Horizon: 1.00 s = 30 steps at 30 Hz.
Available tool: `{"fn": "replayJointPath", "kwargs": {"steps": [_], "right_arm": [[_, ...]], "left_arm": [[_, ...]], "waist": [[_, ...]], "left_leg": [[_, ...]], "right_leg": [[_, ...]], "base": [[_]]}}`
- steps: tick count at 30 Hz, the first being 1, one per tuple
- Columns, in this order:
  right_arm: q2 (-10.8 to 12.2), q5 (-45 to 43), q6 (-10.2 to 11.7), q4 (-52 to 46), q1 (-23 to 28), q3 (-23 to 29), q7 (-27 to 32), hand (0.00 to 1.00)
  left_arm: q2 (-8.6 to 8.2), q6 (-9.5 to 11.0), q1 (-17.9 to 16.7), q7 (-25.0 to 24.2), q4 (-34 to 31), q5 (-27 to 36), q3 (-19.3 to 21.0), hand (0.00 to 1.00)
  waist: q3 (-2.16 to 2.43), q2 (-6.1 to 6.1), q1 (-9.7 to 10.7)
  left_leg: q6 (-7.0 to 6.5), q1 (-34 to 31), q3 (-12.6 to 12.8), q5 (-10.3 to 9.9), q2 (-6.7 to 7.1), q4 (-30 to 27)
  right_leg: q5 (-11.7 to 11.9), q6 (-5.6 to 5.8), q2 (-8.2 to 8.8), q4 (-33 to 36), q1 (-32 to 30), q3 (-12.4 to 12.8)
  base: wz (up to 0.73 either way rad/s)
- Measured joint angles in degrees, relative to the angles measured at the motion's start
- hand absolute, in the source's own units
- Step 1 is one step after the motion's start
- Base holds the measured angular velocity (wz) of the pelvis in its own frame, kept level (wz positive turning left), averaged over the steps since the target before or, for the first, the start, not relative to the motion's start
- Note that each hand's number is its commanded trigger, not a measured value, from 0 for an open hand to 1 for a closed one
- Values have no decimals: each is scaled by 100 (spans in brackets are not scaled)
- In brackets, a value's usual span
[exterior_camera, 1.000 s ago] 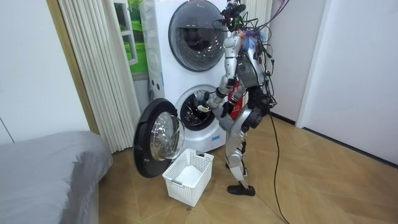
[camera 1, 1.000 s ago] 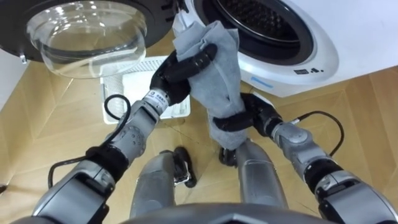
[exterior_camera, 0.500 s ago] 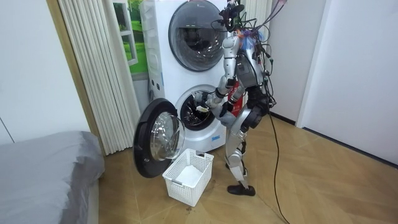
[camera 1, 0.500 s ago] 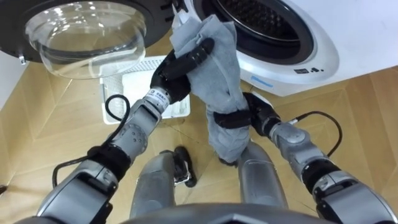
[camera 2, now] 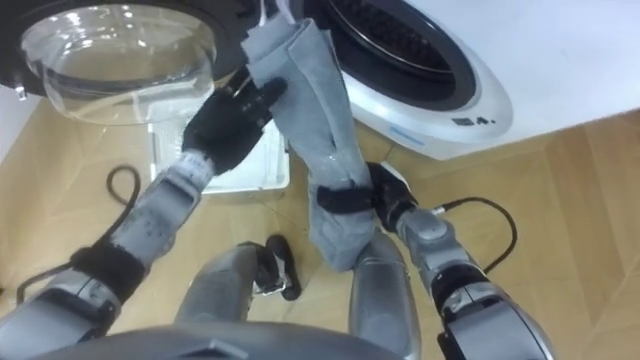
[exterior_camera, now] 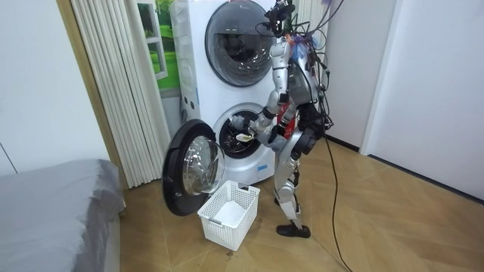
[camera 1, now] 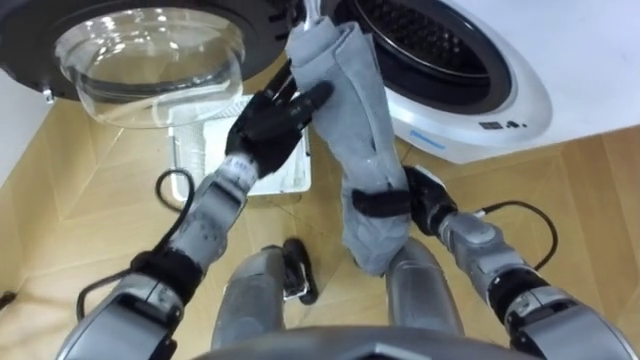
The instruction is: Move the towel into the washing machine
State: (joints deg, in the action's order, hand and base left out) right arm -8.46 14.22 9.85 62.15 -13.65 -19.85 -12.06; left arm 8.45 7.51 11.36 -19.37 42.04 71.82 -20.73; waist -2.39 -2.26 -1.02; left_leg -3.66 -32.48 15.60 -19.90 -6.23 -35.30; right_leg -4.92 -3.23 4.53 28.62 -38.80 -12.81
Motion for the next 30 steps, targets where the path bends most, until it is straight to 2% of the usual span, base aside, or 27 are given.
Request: {"fn": "replayJointPath", "kwargs": {"steps": [2, 4, 7, 9, 11, 14, 17, 21, 25, 26, 29, 30], "right_arm": [[3, 1, -42, 66, 7, 114, 41, 100], [-2, 63, -120, 176, -79, 187, 65, 100], [-6, 165, -125, 429, -135, 299, 89, 100], [-22, 194, -139, 502, -144, 341, 106, 100], [-22, 292, -244, 577, -206, 355, 127, 100], [-26, 463, -257, 708, -290, 366, 131, 100], [-93, 643, -381, 744, -330, 497, 147, 100], [-121, 976, -502, 904, -472, 543, 142, 100], [-311, 1650, -752, 1070, -602, 721, 59, 100], [-371, 1891, -813, 1150, -675, 790, 46, 100], [-522, 2251, -938, 1159, -700, 1017, 64, 100], [-590, 2383, -999, 1160, -738, 1137, 69, 100]], "left_arm": [[-6, 15, -77, 59, 197, -49, 56, 0], [-7, 16, -254, 242, 344, -70, 114, 0], [-41, -6, -425, 404, 437, -172, 88, 0], [-91, -8, -443, 422, 560, -178, 89, 0], [-72, -8, -493, 446, 622, -242, 102, 0], [-57, -9, -529, 556, 623, -357, 118, 0], [-49, -51, -519, 626, 656, -684, 140, 0], [-57, -131, -467, 642, 837, -936, 135, 0], [-58, -236, -457, 704, 858, -1281, 146, 0], [-54, -266, -444, 773, 855, -1286, 159, 0], [-47, -362, -455, 810, 841, -1290, 161, 0], [-11, -389, -502, 858, 749, -1284, 170, 0]], "waist": [[1, -6, -114], [-2, -27, -120], [-2, -45, -159], [-2, -45, -246], [-2, -43, -287], [-2, -43, -316], [-6, -29, -336], [-21, 0, -329], [-31, 20, -364], [-48, 58, -361], [-53, 92, -359], [-53, 152, -354]], "left_leg": [[5, -4, -9, 3, 1, 16], [9, -35, -45, 6, 18, 31], [-3, -94, -137, 28, 67, 38], [-12, -95, -149, 33, 91, 46], [-23, -117, -178, 40, 112, 45], [-36, -158, -196, 47, 128, 36], [-60, -247, -241, 61, 196, -9], [-83, -277, -263, 86, 242, -12], [-115, -373, -327, 123, 319, -63], [-137, -392, -334, 140, 356, -65], [-160, -431, -374, 132, 402, -148], [-163, -448, -369, 130, 425, -165]], "right_leg": [[-1, -2, 2, 2, -2, -5], [-6, 0, 30, 3, -11, -53], [-22, 9, 85, 6, -24, -142], [-29, 19, 106, 18, -26, -142], [-37, 31, 133, 30, -32, -160], [-49, 39, 158, 54, -60, -176], [-113, 54, 271, 236, -175, -224], [-117, 54, 330, 292, -217, -255], [-143, 57, 436, 355, -259, -322], [-161, 63, 454, 411, -294, -319], [-222, 83, 544, 540, -330, -320], [-242, 83, 555, 603, -372, -310]], "base": [[2], [12], [16], [7], [8], [7], [15], [8], [14], [10], [13], [6]]}}
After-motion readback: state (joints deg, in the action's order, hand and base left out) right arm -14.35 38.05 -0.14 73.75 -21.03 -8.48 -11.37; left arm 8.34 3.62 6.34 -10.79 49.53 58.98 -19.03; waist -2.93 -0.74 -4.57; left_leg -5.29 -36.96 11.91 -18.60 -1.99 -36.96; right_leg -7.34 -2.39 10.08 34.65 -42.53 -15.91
